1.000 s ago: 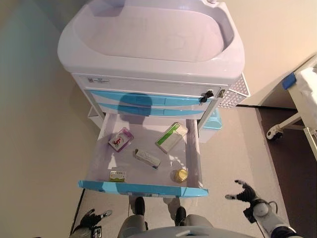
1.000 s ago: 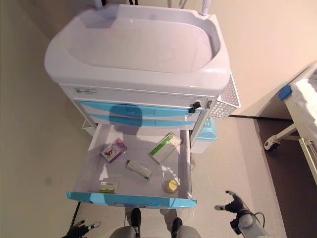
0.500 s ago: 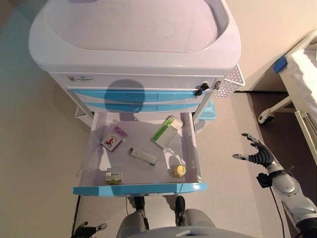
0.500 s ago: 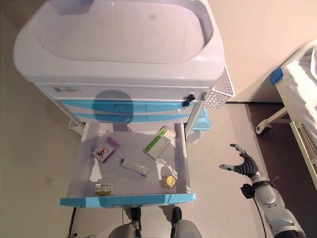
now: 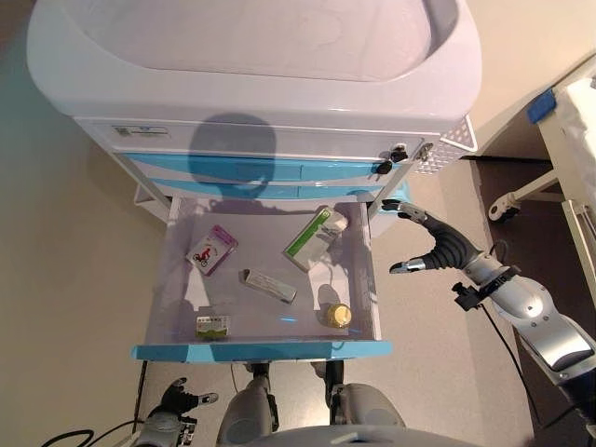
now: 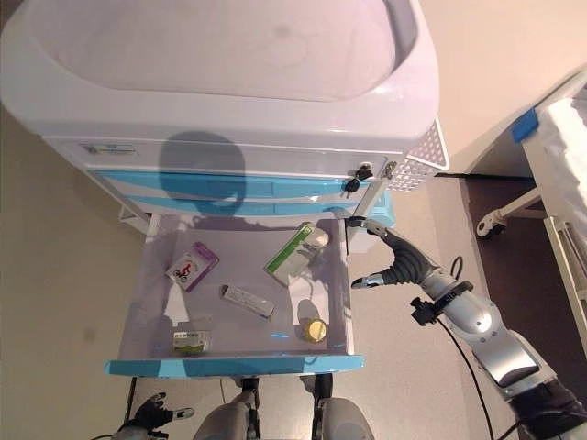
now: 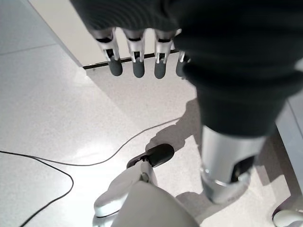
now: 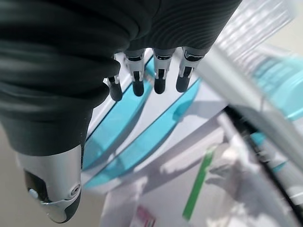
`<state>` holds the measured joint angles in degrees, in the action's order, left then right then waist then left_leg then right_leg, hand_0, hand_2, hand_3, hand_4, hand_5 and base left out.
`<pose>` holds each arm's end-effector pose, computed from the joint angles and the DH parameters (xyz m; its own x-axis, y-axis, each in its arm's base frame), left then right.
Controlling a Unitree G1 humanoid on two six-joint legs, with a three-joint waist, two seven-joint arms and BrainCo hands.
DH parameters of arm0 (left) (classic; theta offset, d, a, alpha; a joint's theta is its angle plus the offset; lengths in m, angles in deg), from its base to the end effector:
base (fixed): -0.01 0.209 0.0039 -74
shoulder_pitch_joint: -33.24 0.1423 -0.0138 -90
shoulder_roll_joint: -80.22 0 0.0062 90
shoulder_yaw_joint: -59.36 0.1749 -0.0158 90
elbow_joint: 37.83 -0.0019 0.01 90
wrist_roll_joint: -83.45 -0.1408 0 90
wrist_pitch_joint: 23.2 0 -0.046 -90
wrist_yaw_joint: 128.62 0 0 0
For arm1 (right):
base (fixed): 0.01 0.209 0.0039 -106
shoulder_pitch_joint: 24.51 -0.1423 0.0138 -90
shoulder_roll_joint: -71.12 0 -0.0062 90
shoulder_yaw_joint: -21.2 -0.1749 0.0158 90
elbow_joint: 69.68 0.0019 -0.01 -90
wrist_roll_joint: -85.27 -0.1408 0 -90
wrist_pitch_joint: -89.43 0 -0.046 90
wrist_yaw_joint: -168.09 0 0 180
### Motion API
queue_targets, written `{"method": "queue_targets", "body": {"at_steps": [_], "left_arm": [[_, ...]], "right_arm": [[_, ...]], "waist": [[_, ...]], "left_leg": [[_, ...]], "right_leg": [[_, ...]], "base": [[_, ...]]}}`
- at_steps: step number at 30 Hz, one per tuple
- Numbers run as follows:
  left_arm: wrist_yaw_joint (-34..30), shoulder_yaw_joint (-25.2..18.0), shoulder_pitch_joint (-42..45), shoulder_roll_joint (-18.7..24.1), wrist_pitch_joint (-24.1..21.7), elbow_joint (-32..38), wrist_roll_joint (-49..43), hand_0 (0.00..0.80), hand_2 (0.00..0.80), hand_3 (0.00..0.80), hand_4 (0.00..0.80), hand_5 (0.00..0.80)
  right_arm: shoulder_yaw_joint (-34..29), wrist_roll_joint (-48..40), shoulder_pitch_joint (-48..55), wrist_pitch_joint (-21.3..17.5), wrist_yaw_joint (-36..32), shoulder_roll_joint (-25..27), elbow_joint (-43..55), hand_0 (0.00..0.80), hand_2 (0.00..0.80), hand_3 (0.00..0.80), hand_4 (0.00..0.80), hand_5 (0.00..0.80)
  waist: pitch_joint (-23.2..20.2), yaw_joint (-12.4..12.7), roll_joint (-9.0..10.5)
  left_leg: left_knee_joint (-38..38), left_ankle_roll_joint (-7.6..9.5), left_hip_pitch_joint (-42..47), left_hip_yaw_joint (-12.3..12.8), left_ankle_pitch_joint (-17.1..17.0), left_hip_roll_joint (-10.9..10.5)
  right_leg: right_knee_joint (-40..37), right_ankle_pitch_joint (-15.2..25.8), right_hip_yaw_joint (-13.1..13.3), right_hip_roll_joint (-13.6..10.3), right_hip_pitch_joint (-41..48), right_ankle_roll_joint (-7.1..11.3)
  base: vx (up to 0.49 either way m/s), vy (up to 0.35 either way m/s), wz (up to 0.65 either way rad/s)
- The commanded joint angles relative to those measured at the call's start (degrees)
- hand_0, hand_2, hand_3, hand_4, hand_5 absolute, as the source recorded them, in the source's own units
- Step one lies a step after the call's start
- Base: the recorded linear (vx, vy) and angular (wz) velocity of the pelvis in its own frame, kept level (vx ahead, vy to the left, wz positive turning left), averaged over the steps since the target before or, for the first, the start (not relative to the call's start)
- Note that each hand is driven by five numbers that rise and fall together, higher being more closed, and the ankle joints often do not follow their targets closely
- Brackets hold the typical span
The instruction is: Open the drawer and pick up the medicine
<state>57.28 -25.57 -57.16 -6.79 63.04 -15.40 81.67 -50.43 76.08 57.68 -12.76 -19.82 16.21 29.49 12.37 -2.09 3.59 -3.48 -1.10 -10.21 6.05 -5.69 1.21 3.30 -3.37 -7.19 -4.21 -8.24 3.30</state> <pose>0.0869 0.2552 -0.0953 0.4553 0.3470 -0.8199 0.0702 0.9040 0.4217 0.2146 -0.2129 0.1283 0.8203 0.5700 0.0464 -0.3939 0.6220 -0.6767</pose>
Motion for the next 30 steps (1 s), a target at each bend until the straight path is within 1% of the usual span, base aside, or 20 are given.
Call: {"method": "queue_targets", "body": {"at_steps": [1, 2, 3, 6, 10, 11, 13, 14, 15, 16, 17, 18, 20, 22, 23, 26, 27, 28, 29, 30], "left_arm": [[0.9, 0.4, -0.9, 0.9, -0.3, -0.9, -2.1, 0.0, 0.0, 0.0, 0.0, 0.0], [0.9, 0.4, -0.8, 0.9, -0.3, -0.9, -2.1, 0.0, 0.0, 0.0, 0.0, 0.0], [1.1, 0.8, -0.9, 0.9, -0.3, -0.7, -2.2, 0.0, 0.0, 0.0, 0.0, 0.0], [1.5, 1.1, -1.0, 1.0, -0.2, -0.9, -2.4, 0.0, 0.0, 0.0, 0.0, 0.0], [2.2, 1.7, -1.4, 0.9, -0.2, -1.1, -2.6, 0.0, 0.0, 0.0, 0.0, 0.0], [2.2, 1.6, -1.4, 0.9, -0.2, -1.1, -2.6, 0.0, 0.0, 0.0, 0.0, 0.0], [2.7, 2.1, -1.2, 0.8, -0.2, -0.6, -2.1, 0.0, 0.0, 0.0, 0.0, 0.0], [2.7, 2.0, -1.2, 0.7, -0.2, -0.6, -2.1, 0.0, 0.0, 0.0, 0.0, 0.0], [2.9, 2.3, -1.2, 0.7, -0.2, -0.4, -1.8, 0.0, 0.0, 0.0, 0.0, 0.0], [2.9, 2.3, -1.2, 0.7, -0.2, -0.4, -1.8, 0.0, 0.0, 0.0, 0.0, 0.0], [3.2, 2.6, -1.2, 0.7, -0.3, -0.2, -1.5, 0.0, 0.0, 0.0, 0.0, 0.0], [3.2, 2.5, -1.2, 0.7, -0.3, -0.2, -1.5, 0.0, 0.0, 0.0, 0.0, 0.0], [3.6, 2.9, -1.3, 0.7, -0.3, -0.1, -1.4, 0.0, 0.0, 0.0, 0.0, 0.0], [3.8, 3.0, -1.3, 0.8, -0.2, -0.2, -1.3, 0.0, 0.0, 0.0, 0.0, 0.0], [4.1, 3.3, -1.2, 0.7, -0.1, -0.3, -1.2, 0.0, 0.0, 0.0, 0.0, 0.0], [4.5, 3.8, -1.3, 0.8, -0.1, -0.4, -1.2, 0.0, 0.0, 0.0, 0.0, 0.0], [4.5, 3.8, -1.3, 0.8, -0.1, -0.4, -1.2, 0.0, 0.0, 0.0, 0.0, 0.0], [4.9, 4.2, -1.4, 0.8, -0.1, -0.4, -1.1, 0.0, 0.0, 0.0, 0.0, 0.0], [5.0, 4.4, -1.5, 0.7, -0.2, -0.3, -1.1, 0.0, 0.0, 0.0, 0.0, 0.0], [5.0, 4.4, -1.5, 0.7, -0.2, -0.3, -1.0, 0.0, 0.0, 0.0, 0.0, 0.0]], "right_arm": [[2.0, -1.6, -3.9, -2.6, -0.2, 0.5, 5.3, 0.0, 0.0, 0.0, 0.0, 0.0], [2.1, -1.6, -4.0, -2.7, -0.2, 0.5, 5.2, 0.0, 0.0, 0.0, 0.0, 0.0], [4.4, -0.6, -7.0, -2.6, 0.0, 0.4, 6.1, 0.0, 0.0, 0.0, 0.0, 0.0], [8.1, 0.3, -11.3, -2.5, 0.1, -0.5, 6.5, 0.0, 0.0, 0.0, 0.0, 0.0], [12.8, 0.7, -16.8, -2.4, 0.0, -3.2, 7.0, 0.0, 0.0, 0.0, 0.0, 0.0], [12.8, 0.7, -16.8, -2.4, 0.0, -3.2, 7.0, 0.0, 0.0, 0.0, 0.0, 0.0], [15.4, 0.9, -19.4, -2.1, -0.1, -4.9, 6.7, 0.0, 0.0, 0.0, 0.0, 0.0], [15.5, 0.9, -19.6, -2.1, -0.1, -4.9, 6.6, 0.0, 0.0, 0.0, 0.0, 0.0], [17.3, 1.4, -21.4, -1.6, -0.3, -6.3, 5.2, 0.0, 0.0, 0.0, 0.0, 0.0], [17.4, 1.4, -21.5, -1.6, -0.3, -6.4, 5.1, 0.0, 0.0, 0.0, 0.0, 0.0], [19.2, 1.9, -22.5, -1.0, -0.2, -8.4, 2.7, 0.0, 0.0, 0.0, 0.0, 0.0], [19.4, 1.9, -22.7, -1.1, -0.1, -8.5, 2.5, 0.0, 0.0, 0.0, 0.0, 0.0], [21.8, 4.4, -24.7, -0.1, 0.4, -10.7, -1.7, 0.0, 0.0, 0.0, 0.0, 0.0], [22.4, 5.3, -25.2, 0.0, 0.7, -11.6, -3.1, 0.0, 0.0, 0.0, 0.0, 0.0], [23.5, 6.8, -25.7, 0.5, 1.2, -13.4, -6.4, 0.0, 0.0, 0.0, 0.0, 0.0], [24.2, 10.9, -26.5, 1.0, 3.2, -16.0, -11.1, 0.0, 0.0, 0.0, 0.0, 0.0], [24.2, 11.0, -26.5, 1.0, 3.3, -16.1, -11.3, 0.0, 0.0, 0.0, 0.0, 0.0], [25.1, 15.4, -27.9, 1.4, 4.6, -17.5, -14.4, 0.0, 0.0, 0.0, 0.0, 0.0], [25.5, 17.3, -28.6, 1.6, 5.4, -18.3, -16.0, 0.0, 0.0, 0.0, 0.0, 0.0], [25.5, 17.4, -28.6, 1.5, 5.5, -18.4, -16.1, 0.0, 0.0, 0.0, 0.0, 0.0]], "waist": [[-0.9, 1.5, 2.18], [-0.9, 1.5, 2.18], [-0.8, 1.9, 2.17], [-0.5, 2.3, 2.09], [-0.2, 3.0, 2.07], [-0.2, 2.9, 2.07], [0.0, 3.6, 2.05], [0.0, 3.5, 2.05], [0.2, 3.9, 2.02], [0.2, 3.9, 2.03], [0.4, 4.4, 1.98], [0.4, 4.3, 2.0], [0.8, 4.9, 2.08], [0.9, 5.0, 2.13], [1.0, 5.3, 2.22], [1.2, 5.8, 2.29], [1.2, 5.8, 2.32], [1.4, 6.2, 2.35], [1.4, 6.4, 2.38], [1.4, 6.3, 2.4]], "left_leg": [[2.0, 1.67, -0.9, -1.1, 2.3, -3.3], [2.0, 1.67, -0.9, -1.1, 2.3, -3.3], [1.9, 1.67, -0.9, -1.4, 2.2, -3.3], [1.8, 1.67, -0.9, -1.7, 2.1, -3.4], [1.9, 1.69, -0.9, -2.2, 2.1, -3.4], [1.9, 1.69, -0.9, -2.3, 2.1, -3.4], [2.0, 1.78, -1.1, -2.7, 2.0, -3.5], [2.0, 1.78, -1.1, -2.7, 2.0, -3.5], [2.0, 1.83, -1.2, -3.1, 2.0, -3.5], [2.0, 1.83, -1.2, -3.1, 2.0, -3.5], [2.1, 1.84, -1.3, -3.4, 1.9, -3.6], [2.1, 1.84, -1.3, -3.4, 1.9, -3.6], [2.2, 1.84, -1.7, -3.8, 1.7, -3.6], [2.1, 1.82, -1.8, -4.0, 1.6, -3.5], [2.1, 1.82, -2.0, -4.2, 1.5, -3.5], [2.0, 1.82, -2.4, -4.5, 1.3, -3.5], [2.0, 1.82, -2.4, -4.5, 1.3, -3.5], [2.0, 1.86, -2.7, -4.7, 1.2, -3.5], [2.0, 1.87, -2.8, -4.9, 1.2, -3.5], [2.0, 1.87, -2.8, -4.9, 1.2, -3.5]], "right_leg": [[-1.1, 9.2, 0.8, -1.4, -5.0, 2.6], [-1.1, 9.2, 0.8, -1.4, -5.0, 2.6], [-1.1, 9.2, 0.5, -1.4, -5.0, 2.56], [-1.0, 9.1, 0.1, -1.5, -4.9, 2.5], [-0.8, 8.8, -0.4, -1.5, -4.6, 2.37], [-0.8, 8.8, -0.4, -1.5, -4.6, 2.37], [-0.6, 8.6, -0.8, -1.6, -4.6, 2.29], [-0.6, 8.6, -0.9, -1.6, -4.6, 2.29], [-0.5, 8.4, -1.2, -1.7, -4.6, 2.21], [-0.5, 8.4, -1.2, -1.7, -4.6, 2.21], [-0.4, 8.4, -1.5, -1.7, -4.6, 2.15], [-0.4, 8.3, -1.5, -1.7, -4.6, 2.15], [-0.3, 8.3, -2.0, -1.8, -4.7, 2.08], [-0.4, 8.3, -2.1, -1.8, -4.7, 2.07], [-0.3, 8.3, -2.4, -1.9, -4.8, 2.06], [-0.3, 8.3, -2.7, -2.0, -5.0, 2.06], [-0.3, 8.3, -2.7, -2.0, -5.0, 2.06], [-0.3, 8.4, -2.9, -2.0, -5.2, 2.04], [-0.3, 8.4, -3.0, -2.0, -5.2, 2.03], [-0.3, 8.4, -3.0, -2.0, -5.2, 2.03]], "base": [[-0.005, -0.013, 0.08], [-0.005, -0.022, 0.09], [-0.002, -0.023, 0.12], [0.0, -0.018, 0.06], [0.007, -0.018, 0.11], [0.004, -0.013, 0.09], [-0.002, -0.013, 0.08], [-0.003, -0.017, 0.09], [-0.001, -0.01, 0.08], [0.001, -0.024, 0.17], [0.002, -0.015, 0.16], [-0.002, -0.026, 0.16], [-0.01, -0.02, 0.09], [-0.007, -0.012, 0.09], [-0.002, -0.013, 0.11], [-0.002, -0.014, 0.12], [-0.004, -0.012, 0.16], [-0.003, -0.011, 0.15], [-0.003, -0.011, 0.11], [0.0, 0.0, 0.0]]}}
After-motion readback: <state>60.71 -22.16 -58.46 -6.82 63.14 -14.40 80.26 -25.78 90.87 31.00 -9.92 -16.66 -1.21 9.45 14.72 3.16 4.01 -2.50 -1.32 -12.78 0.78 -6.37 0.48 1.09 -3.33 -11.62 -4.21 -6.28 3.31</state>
